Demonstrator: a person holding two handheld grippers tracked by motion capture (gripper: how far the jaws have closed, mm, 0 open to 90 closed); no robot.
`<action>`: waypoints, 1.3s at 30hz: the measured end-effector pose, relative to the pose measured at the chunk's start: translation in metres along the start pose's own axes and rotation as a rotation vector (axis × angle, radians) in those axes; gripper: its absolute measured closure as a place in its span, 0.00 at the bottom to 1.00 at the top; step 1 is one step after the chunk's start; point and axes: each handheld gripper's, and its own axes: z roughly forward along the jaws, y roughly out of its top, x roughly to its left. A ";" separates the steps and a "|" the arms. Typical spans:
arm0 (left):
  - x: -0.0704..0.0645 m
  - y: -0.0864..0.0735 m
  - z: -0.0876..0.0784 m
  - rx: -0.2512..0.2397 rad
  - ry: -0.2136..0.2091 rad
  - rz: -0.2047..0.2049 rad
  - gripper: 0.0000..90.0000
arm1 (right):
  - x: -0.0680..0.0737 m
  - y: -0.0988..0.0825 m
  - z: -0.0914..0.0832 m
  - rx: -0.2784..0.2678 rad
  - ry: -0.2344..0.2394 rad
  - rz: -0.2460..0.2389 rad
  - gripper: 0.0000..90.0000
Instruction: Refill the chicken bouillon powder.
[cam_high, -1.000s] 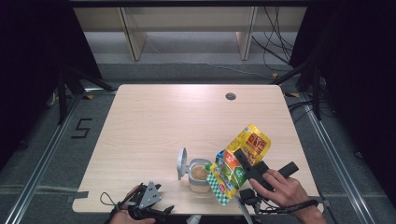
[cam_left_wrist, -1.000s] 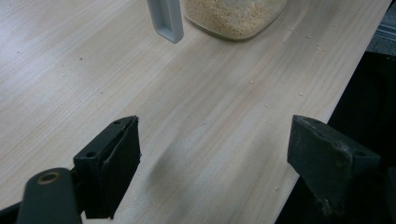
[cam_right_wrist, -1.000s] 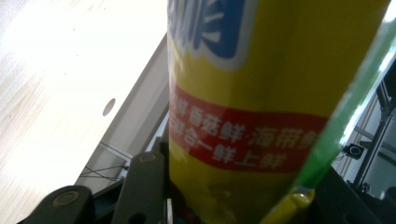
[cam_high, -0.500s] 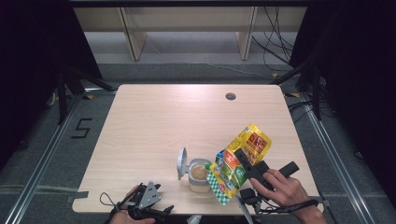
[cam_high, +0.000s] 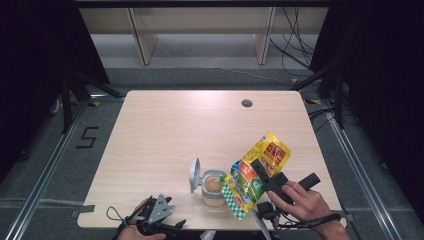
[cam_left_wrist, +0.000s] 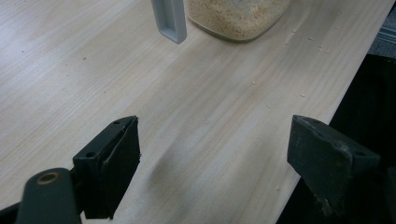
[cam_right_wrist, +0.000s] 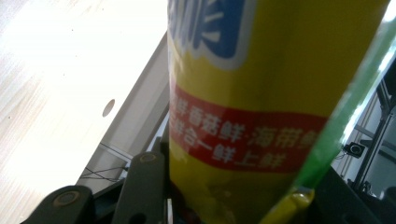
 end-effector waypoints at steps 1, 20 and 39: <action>0.001 0.000 0.000 0.000 0.002 0.000 0.19 | -0.001 0.000 0.001 -0.006 -0.005 0.000 0.70; 0.003 0.001 -0.002 0.017 0.017 0.032 0.19 | 0.000 0.000 0.000 -0.001 0.000 0.003 0.70; 0.000 -0.001 -0.001 -0.007 0.007 -0.003 0.19 | 0.000 0.001 0.001 -0.019 -0.008 -0.006 0.70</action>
